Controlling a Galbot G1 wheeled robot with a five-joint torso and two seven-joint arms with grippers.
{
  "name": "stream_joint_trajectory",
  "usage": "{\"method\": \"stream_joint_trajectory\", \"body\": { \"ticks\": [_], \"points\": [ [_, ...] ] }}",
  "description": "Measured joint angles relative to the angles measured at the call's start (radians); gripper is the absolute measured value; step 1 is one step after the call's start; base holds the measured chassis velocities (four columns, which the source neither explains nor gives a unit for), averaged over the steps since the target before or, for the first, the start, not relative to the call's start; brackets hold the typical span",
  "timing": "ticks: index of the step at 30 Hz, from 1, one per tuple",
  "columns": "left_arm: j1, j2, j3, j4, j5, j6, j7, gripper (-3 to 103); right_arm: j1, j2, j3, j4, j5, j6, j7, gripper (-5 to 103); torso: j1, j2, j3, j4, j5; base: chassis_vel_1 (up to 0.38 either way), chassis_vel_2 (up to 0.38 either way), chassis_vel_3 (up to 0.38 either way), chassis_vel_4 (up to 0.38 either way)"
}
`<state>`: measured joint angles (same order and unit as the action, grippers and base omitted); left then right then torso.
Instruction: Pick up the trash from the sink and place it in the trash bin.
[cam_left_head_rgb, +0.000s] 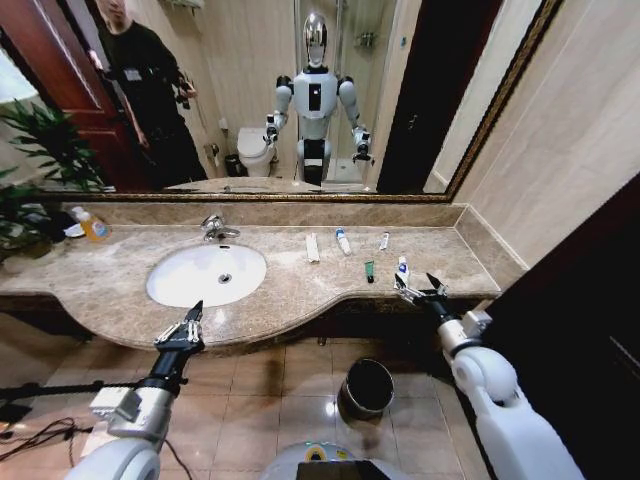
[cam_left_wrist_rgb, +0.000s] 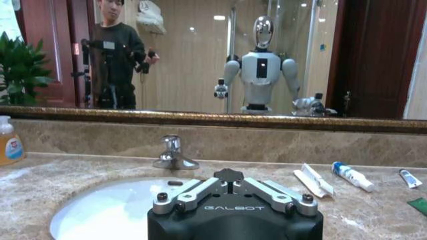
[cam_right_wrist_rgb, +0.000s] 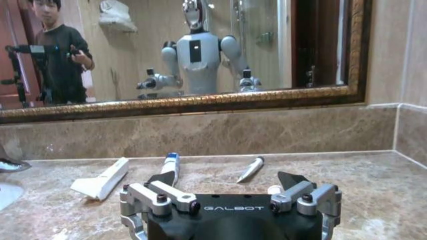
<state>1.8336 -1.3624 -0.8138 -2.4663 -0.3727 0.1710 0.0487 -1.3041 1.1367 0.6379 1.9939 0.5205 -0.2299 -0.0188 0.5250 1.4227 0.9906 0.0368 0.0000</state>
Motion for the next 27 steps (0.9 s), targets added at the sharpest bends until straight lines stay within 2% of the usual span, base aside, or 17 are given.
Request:
{"method": "stream_joint_trajectory", "body": {
  "ticks": [7,15,27],
  "points": [
    [0.000,0.000,0.000,0.000,0.000,0.000,0.000,0,0.096,-0.023,-0.045,-0.128,-0.016,-0.006,0.002,100,0.000,0.000,0.000,-0.0002,0.0000,0.000,0.000,0.000,0.000],
    [0.000,0.000,0.000,0.000,0.000,0.000,0.000,0,0.294,-0.037,-0.122,-0.343,-0.021,-0.030,0.029,100,0.000,0.000,0.000,0.0001,0.0000,0.000,0.000,0.000,0.000],
    [0.000,0.000,0.000,0.000,0.000,0.000,0.000,0,0.432,-0.009,-0.210,-0.469,-0.001,-0.106,0.085,100,0.000,0.000,0.000,0.0001,0.0000,0.000,0.000,0.000,0.000]
  ]
}}
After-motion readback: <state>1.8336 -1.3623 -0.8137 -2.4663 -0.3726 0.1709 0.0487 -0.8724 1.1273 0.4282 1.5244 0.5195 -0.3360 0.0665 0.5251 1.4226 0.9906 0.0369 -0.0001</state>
